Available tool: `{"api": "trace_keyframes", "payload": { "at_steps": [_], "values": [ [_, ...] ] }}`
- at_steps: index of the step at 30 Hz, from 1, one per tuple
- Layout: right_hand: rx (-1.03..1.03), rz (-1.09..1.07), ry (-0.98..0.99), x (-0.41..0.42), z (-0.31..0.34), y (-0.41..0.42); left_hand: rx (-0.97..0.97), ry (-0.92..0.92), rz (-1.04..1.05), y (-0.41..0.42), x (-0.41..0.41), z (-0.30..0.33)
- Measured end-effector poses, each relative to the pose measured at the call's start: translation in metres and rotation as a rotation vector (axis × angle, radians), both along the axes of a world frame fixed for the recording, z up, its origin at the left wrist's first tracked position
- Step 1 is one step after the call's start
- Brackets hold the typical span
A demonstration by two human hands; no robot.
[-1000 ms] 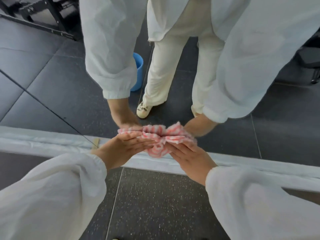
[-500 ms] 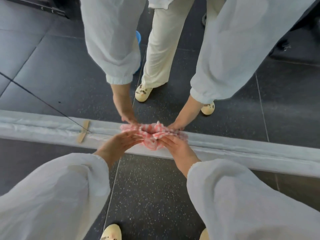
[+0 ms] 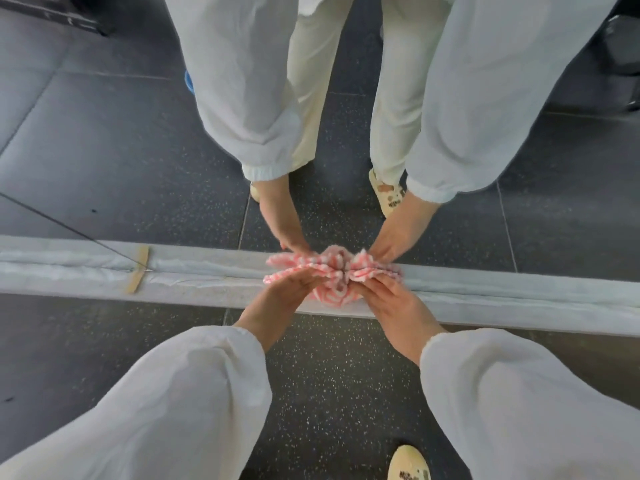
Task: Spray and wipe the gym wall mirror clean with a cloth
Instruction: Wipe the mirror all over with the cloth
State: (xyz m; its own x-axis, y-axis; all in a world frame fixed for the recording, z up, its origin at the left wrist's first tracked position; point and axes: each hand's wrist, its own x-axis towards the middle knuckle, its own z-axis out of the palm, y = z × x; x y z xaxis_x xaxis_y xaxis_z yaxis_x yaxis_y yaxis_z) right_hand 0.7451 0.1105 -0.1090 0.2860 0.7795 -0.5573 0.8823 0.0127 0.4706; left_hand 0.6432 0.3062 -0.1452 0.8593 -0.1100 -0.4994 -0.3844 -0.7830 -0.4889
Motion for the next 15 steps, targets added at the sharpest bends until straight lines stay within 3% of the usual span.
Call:
{"api": "trace_keyframes", "payload": {
  "at_steps": [3,5,12,15],
  "values": [
    [0.011,0.072,-0.036,0.002,0.038,0.000,0.038,-0.048,-0.097,0.002,-0.003,0.047],
    [0.093,0.093,-0.061,0.004,0.071,-0.006,0.001,-0.183,-0.069,0.010,-0.006,0.083],
    [1.117,-0.001,-0.182,0.008,0.171,0.008,-0.326,-1.019,-0.135,0.026,0.010,0.193],
    [1.293,0.008,-0.233,0.005,0.191,0.033,-0.381,-1.124,-0.101,0.019,0.021,0.213]
  ]
}}
